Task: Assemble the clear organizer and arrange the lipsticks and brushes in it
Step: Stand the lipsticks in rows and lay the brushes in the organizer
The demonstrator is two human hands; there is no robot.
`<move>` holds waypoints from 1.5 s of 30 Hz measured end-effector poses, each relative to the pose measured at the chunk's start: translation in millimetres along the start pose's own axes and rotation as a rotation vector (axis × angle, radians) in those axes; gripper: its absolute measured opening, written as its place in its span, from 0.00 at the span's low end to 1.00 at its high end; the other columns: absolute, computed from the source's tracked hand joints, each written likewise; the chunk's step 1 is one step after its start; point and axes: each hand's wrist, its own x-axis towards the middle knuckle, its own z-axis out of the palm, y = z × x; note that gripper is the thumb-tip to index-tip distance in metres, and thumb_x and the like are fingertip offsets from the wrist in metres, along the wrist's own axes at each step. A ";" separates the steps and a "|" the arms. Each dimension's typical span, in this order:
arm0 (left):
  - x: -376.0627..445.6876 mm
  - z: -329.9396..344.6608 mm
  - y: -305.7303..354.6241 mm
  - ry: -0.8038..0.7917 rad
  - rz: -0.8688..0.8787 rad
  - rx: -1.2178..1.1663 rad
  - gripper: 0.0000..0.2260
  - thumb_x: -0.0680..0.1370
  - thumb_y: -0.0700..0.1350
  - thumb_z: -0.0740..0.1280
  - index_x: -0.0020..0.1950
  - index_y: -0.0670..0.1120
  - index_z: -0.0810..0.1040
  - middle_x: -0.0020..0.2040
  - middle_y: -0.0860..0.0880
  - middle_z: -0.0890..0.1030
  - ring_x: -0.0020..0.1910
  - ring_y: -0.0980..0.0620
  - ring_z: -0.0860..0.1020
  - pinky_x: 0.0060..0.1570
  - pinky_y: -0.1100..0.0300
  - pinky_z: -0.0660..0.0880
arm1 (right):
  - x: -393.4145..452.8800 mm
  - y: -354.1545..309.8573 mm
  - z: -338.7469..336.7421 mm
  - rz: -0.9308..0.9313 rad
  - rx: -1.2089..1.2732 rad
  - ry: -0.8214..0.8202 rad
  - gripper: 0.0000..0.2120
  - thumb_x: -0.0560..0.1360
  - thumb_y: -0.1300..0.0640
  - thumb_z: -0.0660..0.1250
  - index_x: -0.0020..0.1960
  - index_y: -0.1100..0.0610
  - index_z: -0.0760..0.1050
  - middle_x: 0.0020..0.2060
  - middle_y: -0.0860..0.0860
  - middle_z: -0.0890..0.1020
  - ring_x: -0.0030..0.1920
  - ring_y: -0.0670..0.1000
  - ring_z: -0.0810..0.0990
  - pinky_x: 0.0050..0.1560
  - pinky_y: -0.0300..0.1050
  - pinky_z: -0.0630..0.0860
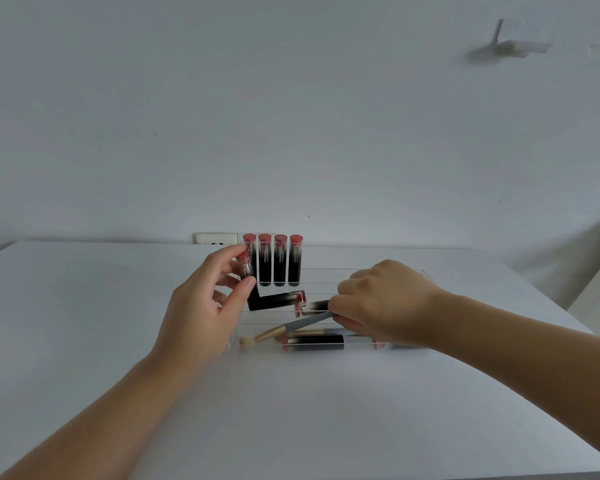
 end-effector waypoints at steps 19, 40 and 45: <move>-1.5 0.3 -2.3 -0.009 -0.009 -0.047 0.21 0.78 0.44 0.71 0.66 0.63 0.73 0.53 0.67 0.79 0.50 0.60 0.80 0.41 0.71 0.75 | -62.5 73.4 5.1 1.018 1.288 0.317 0.05 0.73 0.59 0.75 0.44 0.49 0.87 0.35 0.48 0.83 0.36 0.45 0.77 0.41 0.40 0.75; -0.8 0.5 -0.7 0.002 -0.037 -0.027 0.20 0.78 0.43 0.72 0.68 0.56 0.75 0.52 0.64 0.80 0.51 0.64 0.80 0.43 0.72 0.75 | -20.6 75.7 2.0 0.797 1.221 0.282 0.03 0.75 0.57 0.74 0.48 0.50 0.84 0.41 0.47 0.88 0.42 0.45 0.87 0.44 0.30 0.78; -1.0 0.6 0.3 0.003 -0.046 -0.028 0.20 0.78 0.44 0.72 0.68 0.55 0.75 0.52 0.62 0.80 0.51 0.64 0.80 0.43 0.72 0.75 | -2.2 54.1 10.8 0.719 0.931 0.065 0.02 0.75 0.51 0.74 0.46 0.44 0.83 0.37 0.41 0.85 0.39 0.41 0.83 0.42 0.35 0.79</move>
